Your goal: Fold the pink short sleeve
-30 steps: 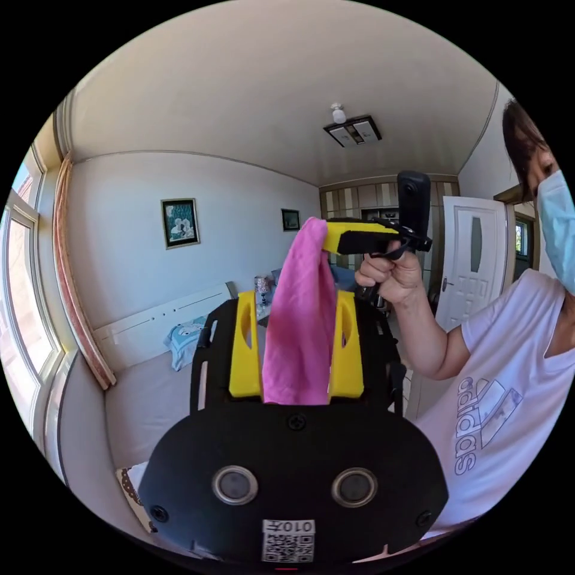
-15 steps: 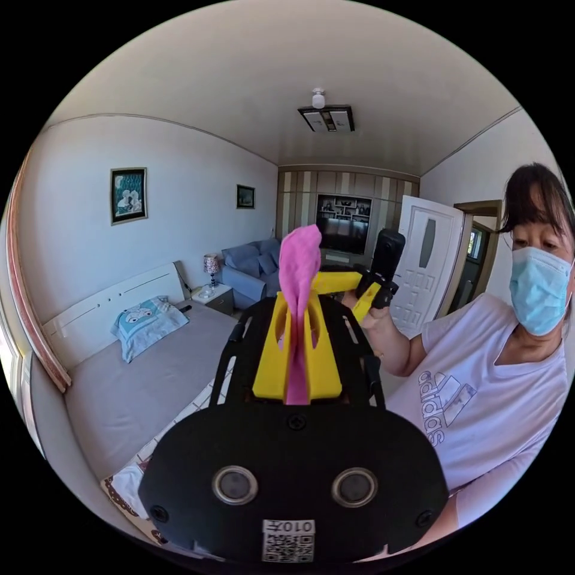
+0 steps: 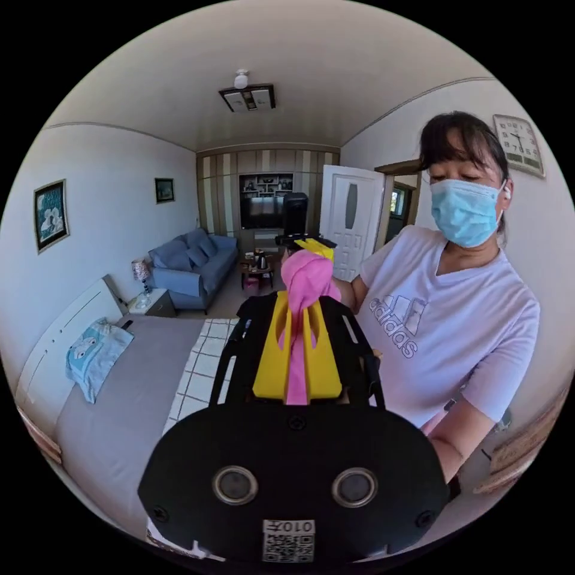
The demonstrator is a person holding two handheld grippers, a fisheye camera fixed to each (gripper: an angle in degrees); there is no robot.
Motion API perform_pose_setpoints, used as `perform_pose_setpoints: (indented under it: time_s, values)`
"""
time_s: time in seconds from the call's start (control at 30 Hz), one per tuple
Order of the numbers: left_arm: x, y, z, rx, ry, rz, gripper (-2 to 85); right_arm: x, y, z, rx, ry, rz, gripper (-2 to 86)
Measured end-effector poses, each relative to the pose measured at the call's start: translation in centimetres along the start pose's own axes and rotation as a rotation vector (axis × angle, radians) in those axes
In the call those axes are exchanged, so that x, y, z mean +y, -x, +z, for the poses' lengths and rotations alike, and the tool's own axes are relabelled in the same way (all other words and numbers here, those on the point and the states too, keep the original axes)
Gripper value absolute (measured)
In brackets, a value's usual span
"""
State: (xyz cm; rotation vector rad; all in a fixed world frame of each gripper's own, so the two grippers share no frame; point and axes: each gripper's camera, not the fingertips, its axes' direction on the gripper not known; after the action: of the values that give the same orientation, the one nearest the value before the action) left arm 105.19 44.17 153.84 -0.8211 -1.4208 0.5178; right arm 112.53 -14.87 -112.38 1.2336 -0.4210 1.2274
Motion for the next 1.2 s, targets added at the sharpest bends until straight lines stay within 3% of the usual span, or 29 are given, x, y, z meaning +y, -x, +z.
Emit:
perform_pose_setpoints:
  time_s: [0.1,0.17,0.23,0.3,0.33,0.5,0.57,0.63,0.77,0.87,1.0,1.2]
  values:
    - [1.5,0.0,-1.0,0.113,-0.164,0.192,0.1,0.2,-1.4,-1.5,-0.199,-0.153,-0.078,0.5]
    - [3.7,1.0,-1.4,0.003,-0.237,0.232,0.1,0.4,-2.6,-2.7,-0.306,-0.293,-0.086,0.4]
    - [6.3,3.7,-0.9,-0.028,-0.306,0.092,0.2,0.8,-5.2,-3.8,-0.276,-0.406,0.037,0.4]
    - [10.0,7.5,1.1,0.096,-0.358,-0.149,0.6,1.9,-7.5,-5.0,-0.252,-0.508,0.146,0.5]
    - [10.9,8.1,1.6,0.075,-0.347,-0.224,0.7,3.1,-9.0,-6.1,-0.238,-0.612,0.23,0.6]
    - [20.6,7.4,0.4,-0.314,-0.337,-0.684,1.8,8.5,-13.0,-11.2,-0.236,-0.99,0.395,0.9]
    - [22.9,5.6,-0.6,-0.427,-0.277,-0.762,2.7,8.9,-13.3,-12.5,-0.205,-0.992,0.387,1.0]
    - [22.6,3.0,-0.8,-0.427,-0.244,-0.663,4.1,8.5,-13.4,-13.4,-0.167,-0.95,0.374,1.1]
    - [18.8,-2.0,3.7,-0.51,0.02,-0.419,7.9,7.4,-14.2,-13.3,-0.2,-0.896,0.349,1.2]
    - [18.2,-5.1,4.9,-0.502,-0.072,-0.371,9.2,6.8,-14.4,-13.8,-0.147,-0.899,0.326,1.2]
    - [17.9,-11.5,4.9,-0.71,-0.191,-0.292,10.3,5.9,-13.8,-15.1,-0.062,-0.913,0.255,1.2]
    - [17.0,-12.6,8.1,-0.752,-0.056,-0.314,11.8,4.9,-12.6,-15.4,0.003,-0.902,0.186,1.3]
